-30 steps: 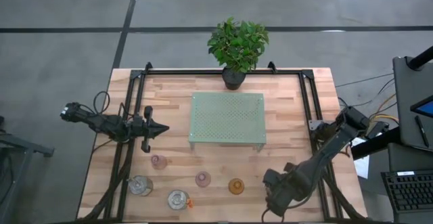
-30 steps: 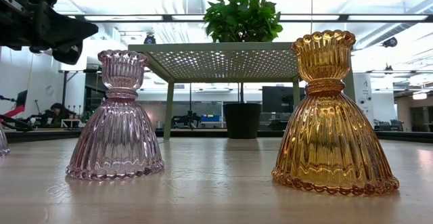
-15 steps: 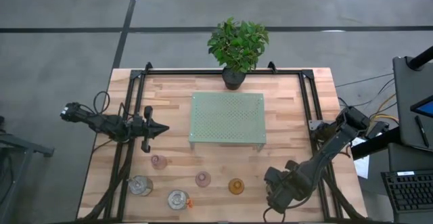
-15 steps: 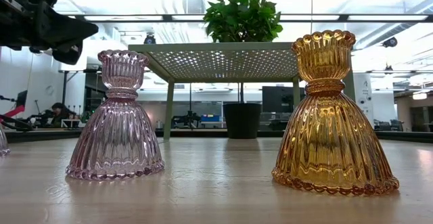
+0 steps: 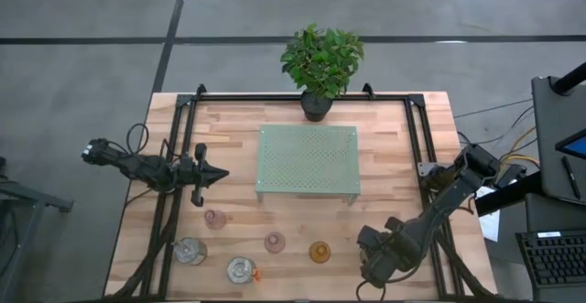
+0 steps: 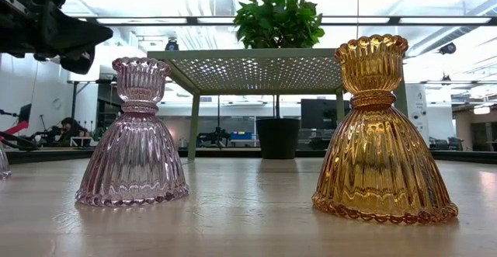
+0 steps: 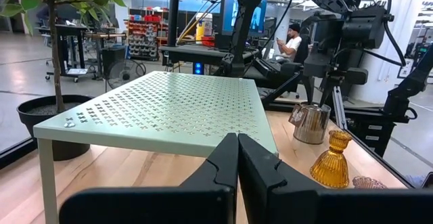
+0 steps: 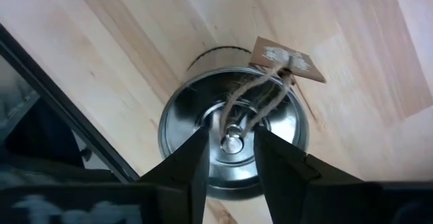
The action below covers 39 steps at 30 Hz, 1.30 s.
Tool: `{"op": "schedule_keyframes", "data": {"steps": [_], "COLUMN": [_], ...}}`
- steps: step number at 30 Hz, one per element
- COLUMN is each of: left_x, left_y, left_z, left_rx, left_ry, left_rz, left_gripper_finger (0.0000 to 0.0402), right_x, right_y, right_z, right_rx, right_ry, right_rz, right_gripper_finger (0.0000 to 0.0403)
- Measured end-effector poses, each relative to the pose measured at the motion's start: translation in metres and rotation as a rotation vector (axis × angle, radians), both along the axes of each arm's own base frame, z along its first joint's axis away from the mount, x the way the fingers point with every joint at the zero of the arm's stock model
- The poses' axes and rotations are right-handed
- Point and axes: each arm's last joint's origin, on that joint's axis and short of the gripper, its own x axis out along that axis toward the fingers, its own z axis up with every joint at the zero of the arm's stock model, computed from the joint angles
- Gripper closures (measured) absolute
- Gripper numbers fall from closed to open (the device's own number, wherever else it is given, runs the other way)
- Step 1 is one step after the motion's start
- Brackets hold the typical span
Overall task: Pick & Place candle stick holders
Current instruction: Put the right silver candle on the shelf
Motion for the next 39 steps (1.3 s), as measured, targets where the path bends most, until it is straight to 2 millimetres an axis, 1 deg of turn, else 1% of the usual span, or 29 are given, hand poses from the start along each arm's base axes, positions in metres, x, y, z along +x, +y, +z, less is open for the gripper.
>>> {"op": "schedule_keyframes", "data": {"steps": [4,10,20,39], "left_x": [0.0,0.0,0.0,-0.0001], "left_y": [0.0,0.0,0.0,0.0], "left_z": [0.0,0.0,0.0001,0.0002], "left_rx": [0.0,0.0,0.0,0.0], "left_ry": [0.0,0.0,0.0,0.0], "left_rz": [0.0,0.0,0.0,0.0], "left_gripper_finger": [0.0392,0.0392,0.0392,0.0392], "right_x": [-0.0013,-0.002,-0.0022,-0.0009], "right_y": [-0.0003,-0.0007,0.0005,0.0001], "right_z": [-0.0056,-0.0067,-0.0064,0.0013], "right_rx": [-0.001,0.004,0.033,0.032], "right_ry": [0.001,0.006,0.024,0.016], "right_rz": [-0.001,-0.001,0.017,0.044], "right_gripper_finger": [0.0302,0.0317,0.0373,0.037]}}
